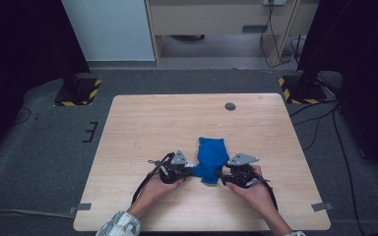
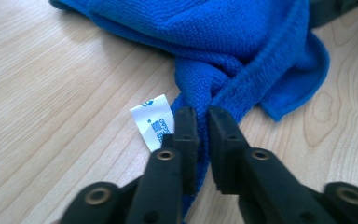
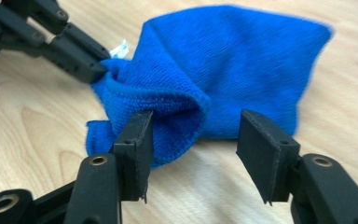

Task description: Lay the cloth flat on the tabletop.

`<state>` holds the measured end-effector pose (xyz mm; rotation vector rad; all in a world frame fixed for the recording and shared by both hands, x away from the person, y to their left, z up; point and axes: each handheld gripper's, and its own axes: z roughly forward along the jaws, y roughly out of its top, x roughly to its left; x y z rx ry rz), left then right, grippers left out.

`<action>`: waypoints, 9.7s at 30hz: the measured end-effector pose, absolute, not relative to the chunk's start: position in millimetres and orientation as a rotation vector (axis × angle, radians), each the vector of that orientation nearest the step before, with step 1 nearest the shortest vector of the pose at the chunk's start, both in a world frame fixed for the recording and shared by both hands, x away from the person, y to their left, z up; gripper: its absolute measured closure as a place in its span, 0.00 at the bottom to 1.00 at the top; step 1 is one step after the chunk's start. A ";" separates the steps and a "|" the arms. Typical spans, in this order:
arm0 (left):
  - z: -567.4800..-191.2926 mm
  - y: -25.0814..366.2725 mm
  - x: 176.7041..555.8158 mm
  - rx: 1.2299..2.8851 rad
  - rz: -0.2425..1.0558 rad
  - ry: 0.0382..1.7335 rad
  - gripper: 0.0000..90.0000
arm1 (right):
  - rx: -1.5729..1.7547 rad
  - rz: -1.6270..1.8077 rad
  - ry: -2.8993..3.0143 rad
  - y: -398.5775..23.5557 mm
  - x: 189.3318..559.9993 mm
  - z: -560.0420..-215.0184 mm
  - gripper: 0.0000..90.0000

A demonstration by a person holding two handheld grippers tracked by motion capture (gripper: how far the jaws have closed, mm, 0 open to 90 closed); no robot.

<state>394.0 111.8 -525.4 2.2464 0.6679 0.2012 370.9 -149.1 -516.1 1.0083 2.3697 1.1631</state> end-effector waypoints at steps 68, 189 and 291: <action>-427.1 137.0 390.7 1.926 0.279 0.777 0.97 | 0.965 1.428 2.243 -158.9 353.8 -458.9 0.94; -492.5 110.6 410.3 2.049 0.274 0.657 0.63 | 1.340 0.968 2.175 -239.4 385.6 -515.3 0.86; -508.2 173.8 424.6 1.910 0.287 0.978 0.93 | 1.352 1.214 2.182 -233.9 413.5 -510.4 0.93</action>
